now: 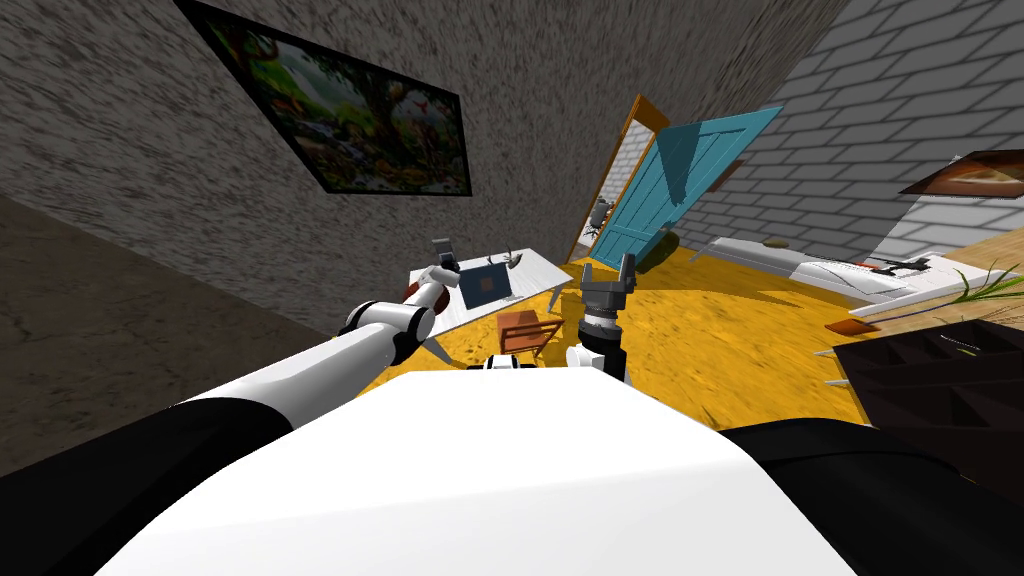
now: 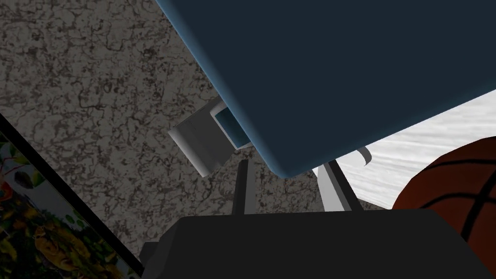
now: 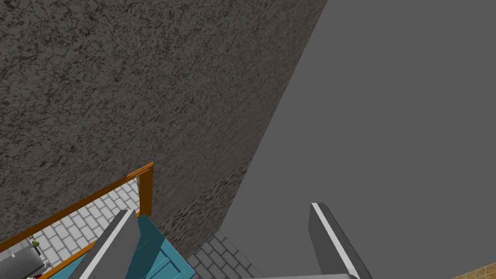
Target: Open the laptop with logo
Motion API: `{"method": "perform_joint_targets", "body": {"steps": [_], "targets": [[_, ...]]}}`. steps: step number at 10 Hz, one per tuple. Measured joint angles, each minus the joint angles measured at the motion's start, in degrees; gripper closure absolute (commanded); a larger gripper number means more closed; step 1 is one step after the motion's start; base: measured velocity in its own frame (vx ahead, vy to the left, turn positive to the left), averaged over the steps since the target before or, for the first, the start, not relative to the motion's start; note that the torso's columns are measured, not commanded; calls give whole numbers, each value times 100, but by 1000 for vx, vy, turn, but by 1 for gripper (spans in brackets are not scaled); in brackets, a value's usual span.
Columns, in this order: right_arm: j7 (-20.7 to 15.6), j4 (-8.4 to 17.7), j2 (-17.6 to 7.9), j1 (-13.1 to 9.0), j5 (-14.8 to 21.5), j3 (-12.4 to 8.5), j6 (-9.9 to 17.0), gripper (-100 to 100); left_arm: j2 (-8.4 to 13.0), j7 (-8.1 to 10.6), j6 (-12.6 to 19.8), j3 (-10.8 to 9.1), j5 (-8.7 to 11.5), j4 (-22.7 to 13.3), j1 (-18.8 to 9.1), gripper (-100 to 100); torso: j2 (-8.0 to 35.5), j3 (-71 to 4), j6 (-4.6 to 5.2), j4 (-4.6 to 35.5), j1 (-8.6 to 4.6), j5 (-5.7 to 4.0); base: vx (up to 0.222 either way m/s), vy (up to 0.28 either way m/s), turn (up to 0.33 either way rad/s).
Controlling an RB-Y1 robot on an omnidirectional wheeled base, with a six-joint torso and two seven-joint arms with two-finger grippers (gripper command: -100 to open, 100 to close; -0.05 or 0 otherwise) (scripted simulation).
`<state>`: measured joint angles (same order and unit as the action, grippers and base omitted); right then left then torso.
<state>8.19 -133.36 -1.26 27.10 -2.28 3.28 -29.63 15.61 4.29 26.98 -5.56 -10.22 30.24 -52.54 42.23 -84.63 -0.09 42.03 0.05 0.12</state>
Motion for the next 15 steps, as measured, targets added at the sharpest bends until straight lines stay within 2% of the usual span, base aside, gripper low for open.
{"method": "perform_joint_targets", "body": {"steps": [2,3,4,5,6,7,8,9,10,11,12,13,15], "targets": [[0,0,0,0,0,0,0,0,-3,-13,146,-15,108,-310,-208,100,-2,-2,-4,-3,7,1,17,56,-29],[0,0,0,0,0,0,0,0,-12,-45,219,-14,138,-205,-160,100,5,3,-11,-3,0,-1,26,72,-42],[0,0,0,0,0,0,0,0,-23,-69,339,-22,202,-245,-211,100,1,1,0,0,11,2,25,72,-41],[0,0,0,0,0,0,0,0,-47,-36,397,-21,186,-329,-263,100,-3,-3,1,-8,8,5,8,29,-4],[0,0,0,0,0,0,0,0,-64,-23,470,-20,187,-255,-239,100,-1,-2,-1,-8,-3,1,26,61,-28],[0,0,0,0,0,0,0,0,-108,-26,700,-21,219,-115,-221,100,-6,-4,13,-3,1,1,26,70,-50],[0,0,0,0,0,0,0,0,-117,-4,759,-23,227,-294,-333,100,-12,-8,10,-9,3,3,32,95,-75],[0,0,0,0,0,0,0,0,-150,-51,1013,-33,313,-55,-243,100,-13,-9,11,-8,10,5,21,82,-41],[0,0,0,0,0,0,0,0,-173,-56,1124,-34,336,-119,-312,100,-15,-9,6,-5,5,1,5,33,-3],[0,0,0,0,0,0,0,0,-163,-34,1058,-37,336,-309,-403,100,-7,-5,1,-5,-8,-3,4,11,6],[0,0,1,0,0,0,0,0,-154,-29,1034,-38,334,-328,-415,100,1,2,8,8,-14,-8,64,91,-30],[0,0,0,0,0,0,0,0,-163,2,981,-85,384,-738,-613,100,-12,-6,19,-1,7,2,75,115,-50],[0,0,0,0,0,0,0,0,-220,-55,1245,-126,477,-478,-479,100,-7,-5,14,4,-9,-3,19,44,-70]]}}
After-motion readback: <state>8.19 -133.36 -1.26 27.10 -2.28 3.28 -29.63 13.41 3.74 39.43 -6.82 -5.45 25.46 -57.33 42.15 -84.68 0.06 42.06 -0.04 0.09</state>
